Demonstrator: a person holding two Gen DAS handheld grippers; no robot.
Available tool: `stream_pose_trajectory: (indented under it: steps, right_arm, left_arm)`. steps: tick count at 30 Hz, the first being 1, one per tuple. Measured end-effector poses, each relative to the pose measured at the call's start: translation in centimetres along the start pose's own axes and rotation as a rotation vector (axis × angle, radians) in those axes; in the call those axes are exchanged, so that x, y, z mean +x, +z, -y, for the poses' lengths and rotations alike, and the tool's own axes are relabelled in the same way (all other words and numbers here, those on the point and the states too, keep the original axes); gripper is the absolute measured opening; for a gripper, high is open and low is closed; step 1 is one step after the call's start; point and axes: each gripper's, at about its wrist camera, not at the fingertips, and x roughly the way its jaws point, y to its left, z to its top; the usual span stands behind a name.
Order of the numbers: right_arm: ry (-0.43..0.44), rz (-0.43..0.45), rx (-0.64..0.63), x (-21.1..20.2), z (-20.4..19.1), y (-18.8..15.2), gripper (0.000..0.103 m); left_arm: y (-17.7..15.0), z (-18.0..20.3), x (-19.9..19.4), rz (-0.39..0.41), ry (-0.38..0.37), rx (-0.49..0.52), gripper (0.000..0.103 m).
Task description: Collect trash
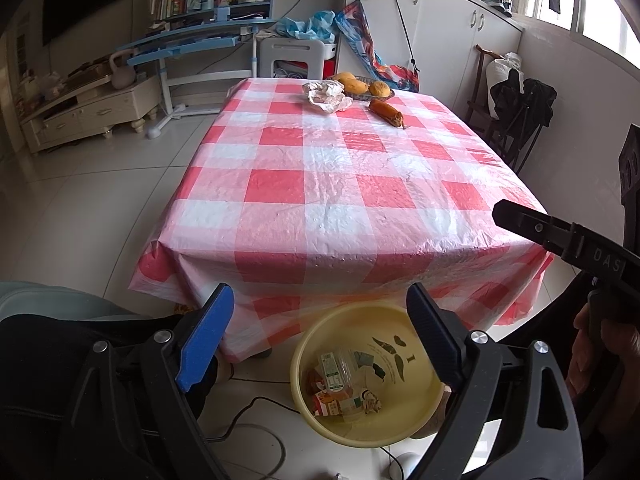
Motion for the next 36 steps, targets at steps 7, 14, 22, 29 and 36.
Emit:
stream_pose_trajectory:
  steps: [7,14,22,29,36]
  right_arm:
    - [0.0,0.001,0.0,0.0,-0.01,-0.04,0.078]
    - [0.0,0.002,-0.001,-0.05,-0.1,0.08,0.078]
    - [0.0,0.001,-0.001,-0.03,-0.14,0.04,0.078]
    - [0.0,0.003,-0.001,-0.03,-0.1,-0.04,0.078]
    - [0.0,0.003,-0.001,-0.04,-0.13,-0.07,0.078]
  left_arm:
    - [-0.03,0.02,0.0,0.001,0.0,-0.001,0.085]
    - [-0.05,0.01,-0.01,0.001,0.0,-0.001,0.086]
    - [-0.07,0.0,-0.01,0.001,0.001,-0.002,0.086]
    - [0.1,-0.25,-0.06,0.004,0.002,-0.008,0.086]
    - [0.3,-0.46,0.04,0.004,0.004,-0.013,0.086]
